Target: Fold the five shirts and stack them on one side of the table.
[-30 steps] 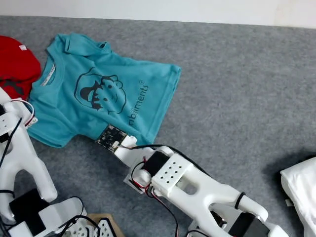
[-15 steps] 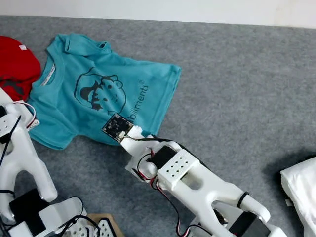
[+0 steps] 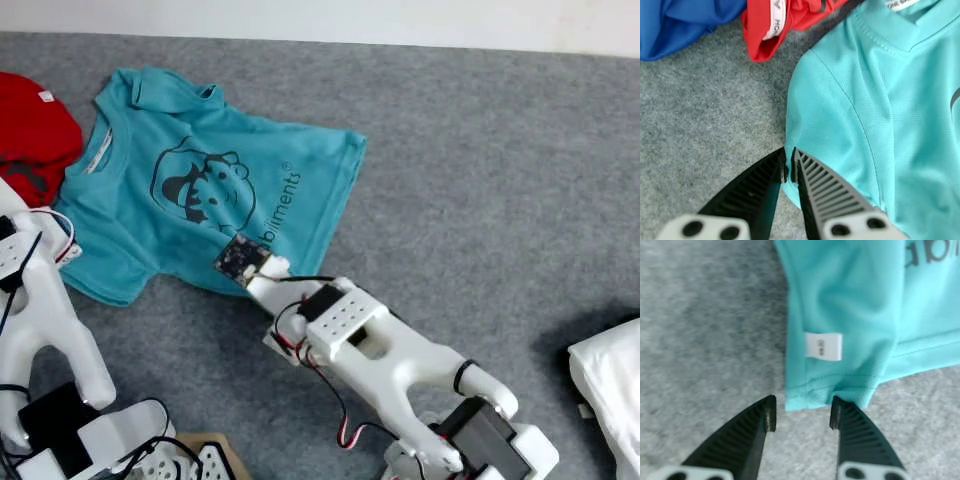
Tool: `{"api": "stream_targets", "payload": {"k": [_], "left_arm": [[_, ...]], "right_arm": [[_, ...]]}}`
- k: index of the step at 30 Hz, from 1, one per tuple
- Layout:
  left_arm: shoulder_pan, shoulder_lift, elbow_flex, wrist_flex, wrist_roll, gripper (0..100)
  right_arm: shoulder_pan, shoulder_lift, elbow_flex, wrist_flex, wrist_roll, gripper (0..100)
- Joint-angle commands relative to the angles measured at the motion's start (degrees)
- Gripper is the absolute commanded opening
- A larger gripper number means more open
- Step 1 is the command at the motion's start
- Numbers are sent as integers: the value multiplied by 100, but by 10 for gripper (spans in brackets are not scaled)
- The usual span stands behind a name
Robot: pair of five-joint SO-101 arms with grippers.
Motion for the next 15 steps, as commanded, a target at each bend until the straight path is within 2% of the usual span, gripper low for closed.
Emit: {"api": "stream_targets", "payload": {"k": [1, 4, 10, 15], "left_arm": [[-13, -207, -22, -70, -9, 6], [-22, -207, -22, -70, -9, 6], [57, -207, 48, -70, -9, 6], [268, -207, 312, -273, -9, 6]], "right_arm": [[189, 66, -365, -75, 70, 180], [189, 127, -374, -75, 70, 164], [198, 136, -400, -127, 70, 3], [523, 84, -400, -189, 70, 8]]}}
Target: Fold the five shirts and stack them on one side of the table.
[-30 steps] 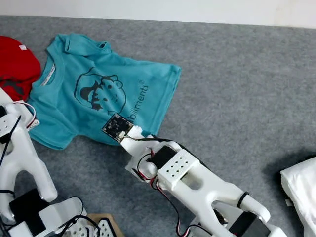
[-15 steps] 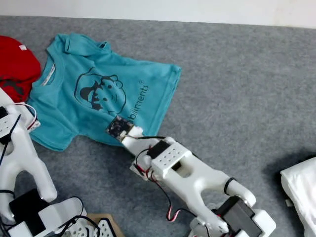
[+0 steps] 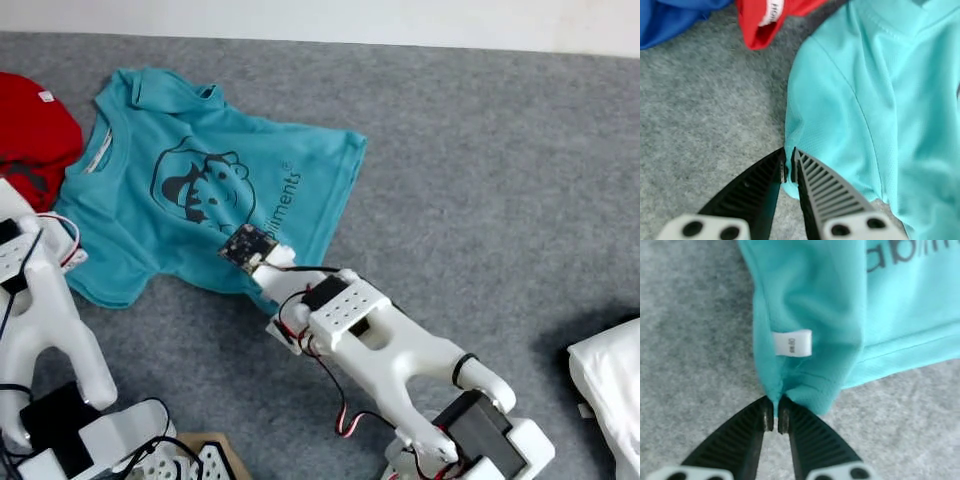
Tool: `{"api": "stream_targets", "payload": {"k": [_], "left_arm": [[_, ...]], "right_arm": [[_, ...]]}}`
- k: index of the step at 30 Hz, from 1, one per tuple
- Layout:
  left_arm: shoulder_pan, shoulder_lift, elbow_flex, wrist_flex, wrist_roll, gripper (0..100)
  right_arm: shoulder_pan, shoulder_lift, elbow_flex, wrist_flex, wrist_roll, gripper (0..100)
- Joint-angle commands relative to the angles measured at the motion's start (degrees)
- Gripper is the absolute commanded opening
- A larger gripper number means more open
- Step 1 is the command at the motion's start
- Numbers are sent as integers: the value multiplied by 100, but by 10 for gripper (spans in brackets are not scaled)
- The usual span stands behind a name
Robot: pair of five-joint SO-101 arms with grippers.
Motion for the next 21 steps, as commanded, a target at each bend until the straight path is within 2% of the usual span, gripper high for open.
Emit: {"api": "stream_targets", "payload": {"k": [1, 5, 9, 15, 21], "left_arm": [[251, -207, 189, -413, -9, 6], [426, -215, 338, -703, -9, 6], [576, -268, 40, -686, 26, 6], [497, -277, -1376, -686, 1301, 6], [426, -576, -2967, -290, 1802, 6]], "right_arm": [[330, -92, -268, -75, 70, 8], [593, -224, -286, 57, 70, 7], [787, -1156, -479, 787, 62, 7], [1077, -3002, -567, 1341, 97, 7], [1420, -4277, -1516, 2264, 774, 7]]}}
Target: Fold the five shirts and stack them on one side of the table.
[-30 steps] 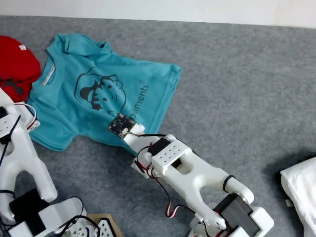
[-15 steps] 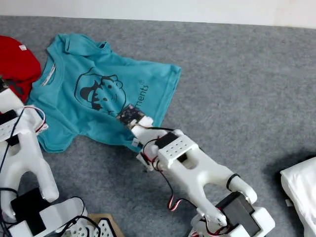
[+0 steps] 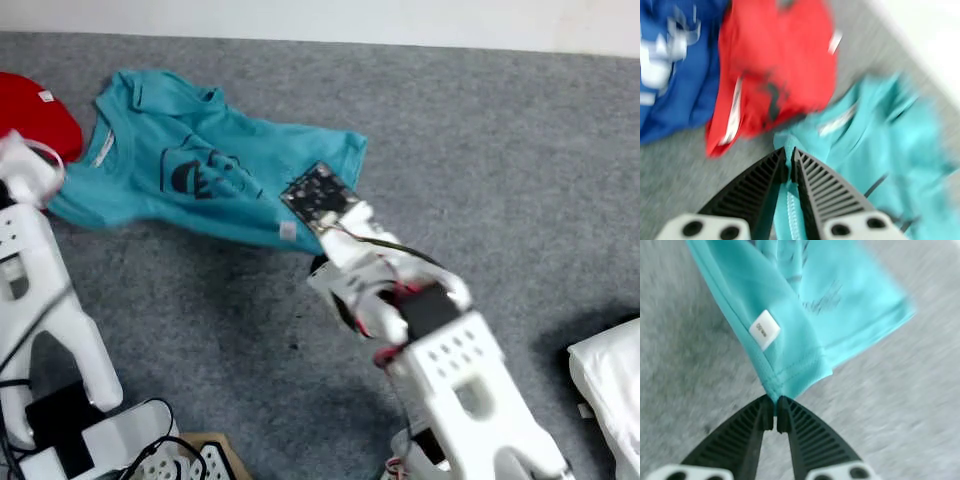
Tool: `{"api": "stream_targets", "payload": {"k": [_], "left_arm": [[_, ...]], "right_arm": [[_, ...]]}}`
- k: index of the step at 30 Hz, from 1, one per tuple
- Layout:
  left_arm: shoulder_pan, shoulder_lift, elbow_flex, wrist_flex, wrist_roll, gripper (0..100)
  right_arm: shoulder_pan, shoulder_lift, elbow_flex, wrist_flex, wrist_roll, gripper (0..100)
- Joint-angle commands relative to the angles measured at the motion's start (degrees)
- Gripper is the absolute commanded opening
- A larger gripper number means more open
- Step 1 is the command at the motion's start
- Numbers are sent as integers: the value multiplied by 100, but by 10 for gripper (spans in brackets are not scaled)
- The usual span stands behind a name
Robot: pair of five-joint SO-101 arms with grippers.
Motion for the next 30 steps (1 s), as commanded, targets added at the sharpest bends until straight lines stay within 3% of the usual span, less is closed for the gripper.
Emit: {"api": "stream_targets", "payload": {"k": [1, 9, 20, 30], "left_arm": [[-22, -646, -1288, 404, 413, 6], [-31, -2185, -1666, 862, 615, 6], [-48, -4207, -1666, 818, 624, 6], [-48, -5349, -1657, 730, 1829, 6]], "right_arm": [[295, -690, -989, 488, 360, 7], [602, -716, -2958, 1516, 475, 7], [593, -716, -4936, 2018, 756, 7], [593, -734, -5842, 2026, 765, 7]]}}
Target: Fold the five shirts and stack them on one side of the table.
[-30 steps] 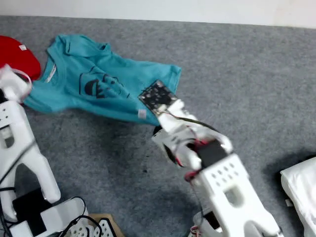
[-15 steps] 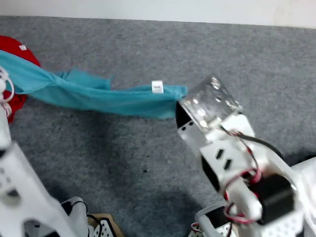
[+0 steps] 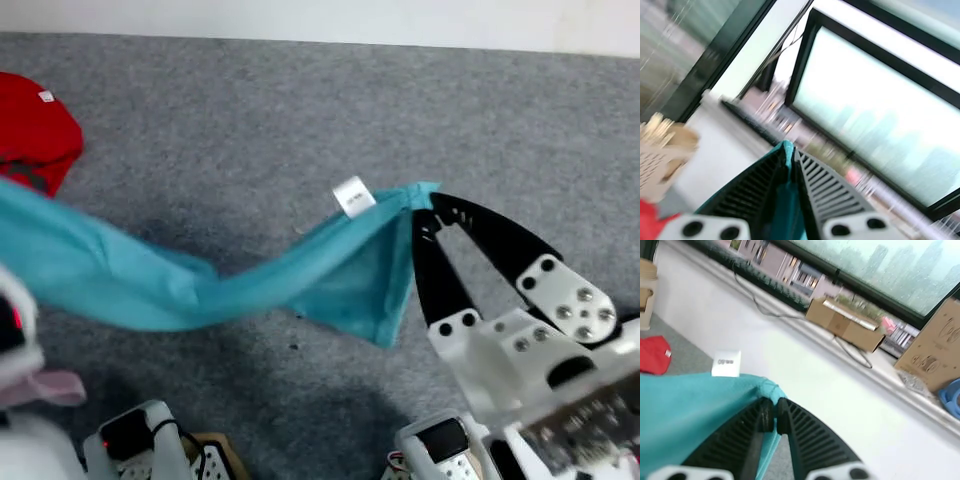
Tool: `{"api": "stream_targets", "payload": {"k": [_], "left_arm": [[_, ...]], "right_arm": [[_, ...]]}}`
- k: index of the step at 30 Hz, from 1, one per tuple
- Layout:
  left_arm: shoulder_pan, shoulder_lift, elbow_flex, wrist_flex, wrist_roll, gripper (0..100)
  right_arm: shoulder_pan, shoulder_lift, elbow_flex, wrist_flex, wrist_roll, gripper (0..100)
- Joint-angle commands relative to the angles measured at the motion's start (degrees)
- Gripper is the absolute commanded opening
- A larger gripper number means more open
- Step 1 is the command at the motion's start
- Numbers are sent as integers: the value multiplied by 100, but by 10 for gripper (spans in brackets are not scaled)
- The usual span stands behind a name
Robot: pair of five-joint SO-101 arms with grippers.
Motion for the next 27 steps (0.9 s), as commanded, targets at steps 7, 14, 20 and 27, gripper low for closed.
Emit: {"api": "stream_targets", "payload": {"k": [7, 14, 20, 27], "left_arm": [[-347, -136, 673, -1240, 721, 7], [-558, 312, 2730, -3314, 1064, 7], [-31, 1859, 2870, -4079, 1029, 7], [813, 4180, 1437, -4149, 1029, 7]], "right_arm": [[101, 154, -136, -22, 273, 7], [541, 725, 1182, -725, 281, 7], [919, 1068, 3108, -3134, 281, 7], [1349, 2026, 3767, -4875, 246, 7]]}}
